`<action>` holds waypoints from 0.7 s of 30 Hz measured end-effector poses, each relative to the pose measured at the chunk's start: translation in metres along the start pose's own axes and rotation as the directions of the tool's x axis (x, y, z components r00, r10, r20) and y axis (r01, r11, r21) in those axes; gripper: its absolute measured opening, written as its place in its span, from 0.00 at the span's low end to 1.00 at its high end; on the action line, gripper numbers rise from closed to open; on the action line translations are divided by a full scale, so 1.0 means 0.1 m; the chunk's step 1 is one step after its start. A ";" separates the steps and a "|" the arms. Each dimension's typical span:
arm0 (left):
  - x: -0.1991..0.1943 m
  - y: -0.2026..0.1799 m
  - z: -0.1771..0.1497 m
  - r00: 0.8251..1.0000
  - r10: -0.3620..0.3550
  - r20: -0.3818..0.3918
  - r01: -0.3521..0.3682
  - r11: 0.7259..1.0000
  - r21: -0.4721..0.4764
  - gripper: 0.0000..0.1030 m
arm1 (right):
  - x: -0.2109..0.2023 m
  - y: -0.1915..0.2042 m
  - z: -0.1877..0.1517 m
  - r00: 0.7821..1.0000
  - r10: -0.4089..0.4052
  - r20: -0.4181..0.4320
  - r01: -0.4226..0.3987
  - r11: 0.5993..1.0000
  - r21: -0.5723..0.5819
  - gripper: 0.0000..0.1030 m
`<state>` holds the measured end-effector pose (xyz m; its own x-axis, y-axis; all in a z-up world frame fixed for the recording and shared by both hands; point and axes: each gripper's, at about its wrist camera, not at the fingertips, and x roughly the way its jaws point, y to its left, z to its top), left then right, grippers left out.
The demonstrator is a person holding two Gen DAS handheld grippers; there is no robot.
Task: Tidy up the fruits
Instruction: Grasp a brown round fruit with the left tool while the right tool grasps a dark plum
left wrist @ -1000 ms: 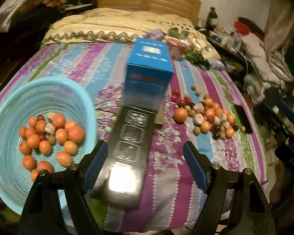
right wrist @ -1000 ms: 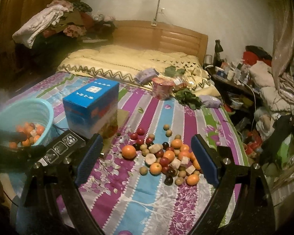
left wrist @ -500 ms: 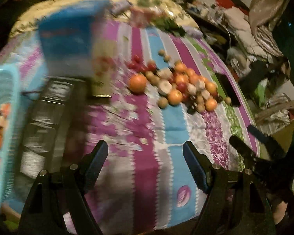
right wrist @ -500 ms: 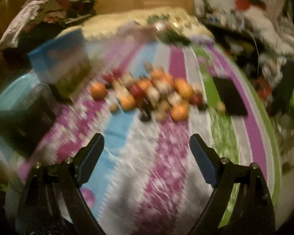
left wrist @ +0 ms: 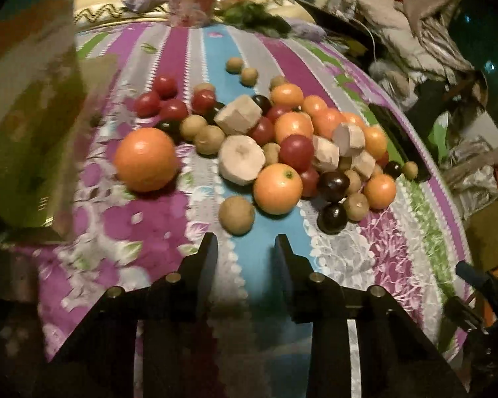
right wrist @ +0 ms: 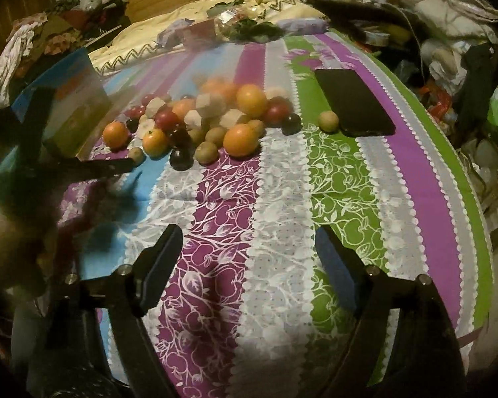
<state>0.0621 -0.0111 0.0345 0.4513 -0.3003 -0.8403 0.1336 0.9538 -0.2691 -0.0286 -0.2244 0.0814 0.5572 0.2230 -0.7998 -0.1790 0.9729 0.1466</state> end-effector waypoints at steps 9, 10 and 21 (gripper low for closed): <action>0.22 -0.04 0.06 0.997 0.045 0.061 -0.045 0.999 0.009 0.35 | 0.17 0.12 0.03 0.997 0.078 -0.024 -0.079 0.997 -0.019 0.63; 0.23 -0.05 0.06 0.997 0.050 0.066 -0.052 0.998 0.023 0.35 | 0.19 0.14 0.03 0.996 0.082 -0.025 -0.083 0.996 -0.021 0.63; 0.03 -0.07 0.00 0.995 0.020 0.096 -0.024 0.999 0.033 0.24 | 0.52 0.34 0.18 0.985 0.166 -0.039 -0.167 0.986 -0.012 0.34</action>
<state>0.0628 -0.0184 0.0338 0.5368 -0.2787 -0.7964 0.1522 0.9604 -0.2335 0.0087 -0.1788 0.0555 0.4875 0.3789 -0.7866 -0.2788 0.9213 0.2710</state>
